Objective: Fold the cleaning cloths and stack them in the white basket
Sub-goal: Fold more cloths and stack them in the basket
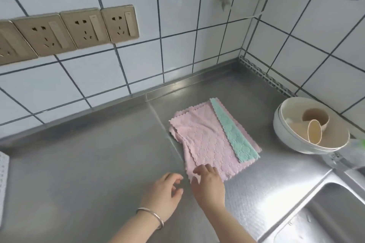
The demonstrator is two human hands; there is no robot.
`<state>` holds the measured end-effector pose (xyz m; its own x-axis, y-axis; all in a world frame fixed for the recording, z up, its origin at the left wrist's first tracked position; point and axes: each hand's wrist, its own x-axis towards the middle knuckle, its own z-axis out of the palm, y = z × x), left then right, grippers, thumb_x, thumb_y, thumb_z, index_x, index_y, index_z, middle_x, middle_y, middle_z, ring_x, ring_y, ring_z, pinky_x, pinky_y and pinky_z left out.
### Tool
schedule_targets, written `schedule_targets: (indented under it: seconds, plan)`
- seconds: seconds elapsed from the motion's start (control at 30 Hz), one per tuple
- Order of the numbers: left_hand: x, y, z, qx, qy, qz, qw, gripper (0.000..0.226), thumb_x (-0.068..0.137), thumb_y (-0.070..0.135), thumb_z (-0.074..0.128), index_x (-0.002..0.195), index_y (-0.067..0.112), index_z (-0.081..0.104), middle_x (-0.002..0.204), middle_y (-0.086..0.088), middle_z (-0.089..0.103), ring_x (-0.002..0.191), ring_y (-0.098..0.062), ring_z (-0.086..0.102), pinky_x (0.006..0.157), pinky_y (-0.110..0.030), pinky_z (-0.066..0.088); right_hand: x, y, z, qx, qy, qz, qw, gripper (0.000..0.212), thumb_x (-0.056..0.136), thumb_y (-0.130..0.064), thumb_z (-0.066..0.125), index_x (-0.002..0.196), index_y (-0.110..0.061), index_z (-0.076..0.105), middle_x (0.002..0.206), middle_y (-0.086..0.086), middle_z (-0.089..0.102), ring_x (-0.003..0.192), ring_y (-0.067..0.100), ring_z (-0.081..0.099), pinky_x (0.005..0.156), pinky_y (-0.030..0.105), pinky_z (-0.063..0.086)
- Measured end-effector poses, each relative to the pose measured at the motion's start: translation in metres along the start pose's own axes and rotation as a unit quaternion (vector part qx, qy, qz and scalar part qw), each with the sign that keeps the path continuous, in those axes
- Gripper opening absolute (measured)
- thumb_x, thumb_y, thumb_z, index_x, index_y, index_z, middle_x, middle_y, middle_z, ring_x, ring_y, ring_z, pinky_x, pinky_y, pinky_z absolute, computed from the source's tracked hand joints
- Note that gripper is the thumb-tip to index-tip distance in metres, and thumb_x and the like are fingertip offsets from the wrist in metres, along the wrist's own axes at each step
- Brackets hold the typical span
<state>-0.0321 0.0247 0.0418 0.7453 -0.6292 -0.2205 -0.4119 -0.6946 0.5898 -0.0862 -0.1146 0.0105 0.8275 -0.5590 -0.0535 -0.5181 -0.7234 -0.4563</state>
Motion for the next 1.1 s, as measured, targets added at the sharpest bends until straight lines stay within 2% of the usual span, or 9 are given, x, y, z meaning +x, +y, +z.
schedule_targets:
  seconds: [0.23,0.4,0.5,0.57,0.7,0.77,0.87,0.97,1.1]
  plan:
    - [0.025,0.012,0.023,0.028,-0.061,-0.019,0.998,0.025,0.089,0.032,0.049,0.113,0.034,0.054,0.116,0.016,0.054,0.097,-0.002,0.057,0.085,-0.024,0.046,0.016,0.025,0.020,-0.086,-0.027,0.042,0.995,0.032,0.044,-0.012,0.082,0.063,-0.015,0.057,0.063,0.000,0.056,0.055,0.022,0.056,0.043,0.032,0.044]
    - [0.036,0.018,0.024,0.043,-0.080,-0.020,0.996,0.024,0.089,0.033,0.050,0.113,0.033,0.055,0.116,0.015,0.053,0.098,-0.003,0.057,0.085,-0.024,0.046,0.018,0.034,0.022,-0.075,-0.015,0.011,0.997,0.011,0.064,-0.022,0.047,0.064,-0.013,0.054,0.062,0.001,0.054,0.052,0.023,0.055,0.040,0.030,0.042]
    - [0.042,0.020,0.021,0.048,-0.073,-0.019,0.996,0.025,0.089,0.034,0.049,0.113,0.034,0.055,0.117,0.016,0.053,0.101,-0.004,0.056,0.083,-0.023,0.046,0.018,0.036,0.014,-0.084,-0.053,0.009,0.995,0.023,0.062,-0.021,0.070,0.082,-0.014,0.060,0.082,0.001,0.059,0.074,0.021,0.059,0.055,0.030,0.049]
    - [0.045,0.021,0.021,0.050,-0.075,-0.022,0.996,0.025,0.089,0.035,0.049,0.114,0.034,0.055,0.117,0.015,0.053,0.102,-0.005,0.056,0.084,-0.024,0.046,0.022,0.037,0.011,-0.083,-0.073,0.033,0.993,0.025,0.078,-0.016,0.061,0.102,-0.014,0.057,0.104,0.001,0.054,0.098,0.023,0.054,0.073,0.031,0.047]
    - [0.051,0.026,0.021,0.057,-0.070,-0.007,0.996,0.030,0.089,0.033,0.050,0.119,0.032,0.052,0.123,0.013,0.050,0.104,-0.009,0.055,0.088,-0.028,0.045,0.024,0.043,0.007,-0.066,-0.002,0.008,0.998,0.025,0.049,-0.009,0.080,0.065,-0.020,0.065,0.067,-0.003,0.058,0.059,0.020,0.058,0.042,0.027,0.041]
    - [0.054,0.030,0.021,0.056,-0.032,0.021,0.998,0.041,0.087,0.028,0.053,0.128,0.030,0.045,0.130,0.014,0.043,0.112,-0.010,0.050,0.093,-0.027,0.042,0.029,0.049,-0.001,-0.067,0.056,-0.030,0.996,0.009,0.062,-0.014,0.066,0.062,-0.023,0.064,0.062,-0.006,0.056,0.054,0.019,0.055,0.045,0.025,0.036]
    - [0.069,0.045,0.016,0.104,0.093,0.150,0.979,0.062,0.065,0.019,0.071,0.123,0.027,0.052,0.125,0.014,0.052,0.114,-0.007,0.041,0.096,-0.024,0.043,0.035,0.047,-0.025,-0.043,0.138,-0.056,0.988,0.025,0.076,-0.018,0.041,0.068,-0.023,0.064,0.062,-0.008,0.059,0.057,0.020,0.054,0.050,0.027,0.039]
    - [0.091,0.063,0.013,0.107,0.130,0.217,0.962,0.060,0.052,0.011,0.074,0.108,0.027,0.060,0.112,0.012,0.062,0.111,-0.011,0.049,0.096,-0.023,0.032,0.043,0.041,-0.048,-0.042,0.204,-0.087,0.974,0.020,0.074,-0.012,0.050,0.072,-0.023,0.067,0.063,-0.009,0.059,0.059,0.021,0.053,0.051,0.028,0.038]
    - [0.109,0.096,0.000,0.127,0.122,0.198,0.964,0.028,0.075,0.017,0.062,0.100,0.029,0.064,0.101,0.014,0.067,0.102,-0.014,0.060,0.089,-0.026,0.034,0.055,0.032,-0.080,-0.041,0.264,-0.121,0.956,0.025,0.064,0.001,0.065,0.074,-0.022,0.068,0.064,-0.006,0.057,0.061,0.022,0.051,0.055,0.030,0.038]
